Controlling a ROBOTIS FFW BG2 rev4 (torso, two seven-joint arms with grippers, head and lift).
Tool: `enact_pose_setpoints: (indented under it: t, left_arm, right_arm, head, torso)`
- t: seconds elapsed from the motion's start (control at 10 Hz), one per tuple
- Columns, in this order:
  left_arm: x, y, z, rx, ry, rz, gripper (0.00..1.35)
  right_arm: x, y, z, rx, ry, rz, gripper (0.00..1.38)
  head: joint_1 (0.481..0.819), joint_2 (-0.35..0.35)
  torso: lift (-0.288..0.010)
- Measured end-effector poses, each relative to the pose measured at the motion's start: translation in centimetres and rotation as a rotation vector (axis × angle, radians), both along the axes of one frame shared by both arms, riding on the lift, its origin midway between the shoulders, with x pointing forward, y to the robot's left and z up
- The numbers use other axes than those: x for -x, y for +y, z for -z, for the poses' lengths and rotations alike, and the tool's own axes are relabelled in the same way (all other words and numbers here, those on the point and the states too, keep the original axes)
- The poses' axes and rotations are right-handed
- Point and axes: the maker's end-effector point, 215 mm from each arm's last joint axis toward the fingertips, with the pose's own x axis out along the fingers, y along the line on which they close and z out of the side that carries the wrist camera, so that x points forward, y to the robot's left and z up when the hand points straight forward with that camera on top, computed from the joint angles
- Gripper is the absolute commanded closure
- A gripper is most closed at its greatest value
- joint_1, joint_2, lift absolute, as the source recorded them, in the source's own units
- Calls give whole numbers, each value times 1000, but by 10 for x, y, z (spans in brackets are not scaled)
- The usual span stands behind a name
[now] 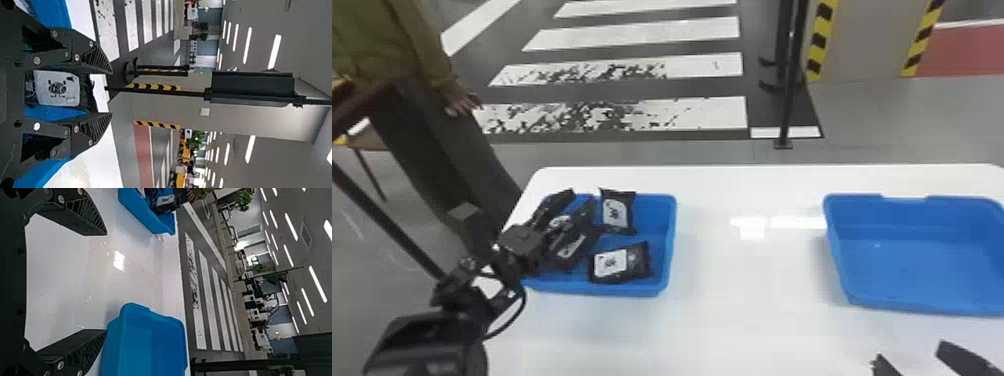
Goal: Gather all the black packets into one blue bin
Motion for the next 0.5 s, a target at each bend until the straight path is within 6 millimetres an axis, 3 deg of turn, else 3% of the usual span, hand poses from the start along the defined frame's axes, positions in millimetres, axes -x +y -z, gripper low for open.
enact_pose_setpoints:
  t: [0.2, 0.5]
  left_arm:
    - [39, -9, -8, 66, -54, -7, 203]
    - [137, -17, -28, 87, -41, -67, 205]
  right_arm:
    - [8, -24, 1, 13, -12, 60, 139]
    - [23, -77, -2, 93, -59, 153, 140]
  head:
    - [695, 113]
    - [695, 40]
  torso:
    - [-110]
    - [-110]
